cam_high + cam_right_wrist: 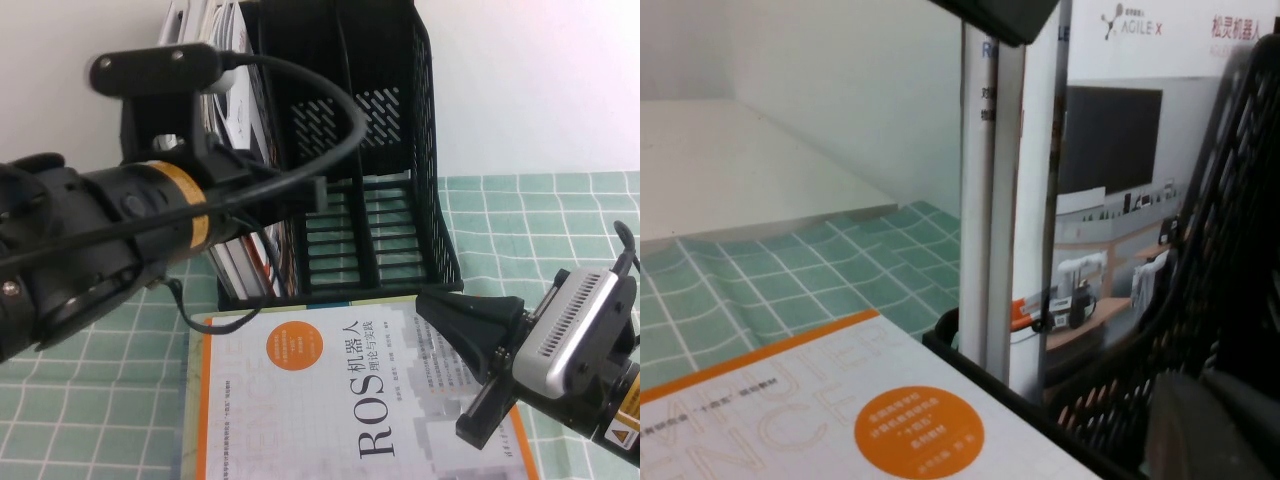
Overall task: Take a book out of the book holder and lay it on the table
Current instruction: Hold the bookshelf
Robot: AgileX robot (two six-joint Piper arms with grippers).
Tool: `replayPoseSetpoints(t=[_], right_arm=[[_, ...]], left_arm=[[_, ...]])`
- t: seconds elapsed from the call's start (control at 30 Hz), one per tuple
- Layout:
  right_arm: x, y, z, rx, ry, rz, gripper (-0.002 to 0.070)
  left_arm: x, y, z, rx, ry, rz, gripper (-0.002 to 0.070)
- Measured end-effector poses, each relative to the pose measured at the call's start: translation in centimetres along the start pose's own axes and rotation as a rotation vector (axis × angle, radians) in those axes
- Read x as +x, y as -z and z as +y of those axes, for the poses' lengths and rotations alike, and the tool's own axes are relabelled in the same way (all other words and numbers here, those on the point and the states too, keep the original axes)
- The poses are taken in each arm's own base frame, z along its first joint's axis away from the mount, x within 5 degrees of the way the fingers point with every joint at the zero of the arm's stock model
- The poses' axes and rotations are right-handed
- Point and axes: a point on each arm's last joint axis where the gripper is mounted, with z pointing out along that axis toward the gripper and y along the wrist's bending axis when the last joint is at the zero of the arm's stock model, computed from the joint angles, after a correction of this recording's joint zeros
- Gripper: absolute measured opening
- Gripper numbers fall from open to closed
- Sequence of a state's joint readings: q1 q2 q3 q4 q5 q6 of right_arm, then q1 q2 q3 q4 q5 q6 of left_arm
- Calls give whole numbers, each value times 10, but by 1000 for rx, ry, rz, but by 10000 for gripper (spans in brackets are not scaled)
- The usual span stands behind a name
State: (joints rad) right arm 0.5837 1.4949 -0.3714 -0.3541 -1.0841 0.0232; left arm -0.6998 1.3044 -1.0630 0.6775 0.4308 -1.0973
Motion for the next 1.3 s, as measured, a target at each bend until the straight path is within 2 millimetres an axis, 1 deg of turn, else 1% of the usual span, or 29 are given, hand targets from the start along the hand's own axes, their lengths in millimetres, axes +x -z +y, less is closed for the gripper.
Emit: replayPoseSetpoints(t=[0.1,0.23,0.4,0.63,0.8,0.9,1.13,1.23,1.3], right_arm=[[0,0,1,-6,4,0,8],[-1,-1,2,-21,14,-3,8],[-7,-6,0,-35,35,-23,8],[-16,-16,-2,-48,68,-27,8],[-26,-25,-6,-58,100,-47,11],[-35,-33,-8,-69,137,-46,39],[-58,-52,-19,-57,165,-37,168],[-66,-56,-20,-76,157,-52,188],[-68,-57,-19,-84,155,-56,193]], left_arm=[[-6,1,-1,-6,-21,-24,-3],[-14,1,11,-79,-26,-45,-3],[-21,-1,25,-136,-3,-59,-3],[-22,-1,27,-146,7,-55,-3],[-24,-3,24,-109,4,-72,-3],[-22,-9,22,-89,-1,-70,-3],[-20,-21,18,-73,-14,-59,-2],[-19,-22,18,-72,-5,-52,-2],[-20,-18,17,-59,24,-53,-2]])
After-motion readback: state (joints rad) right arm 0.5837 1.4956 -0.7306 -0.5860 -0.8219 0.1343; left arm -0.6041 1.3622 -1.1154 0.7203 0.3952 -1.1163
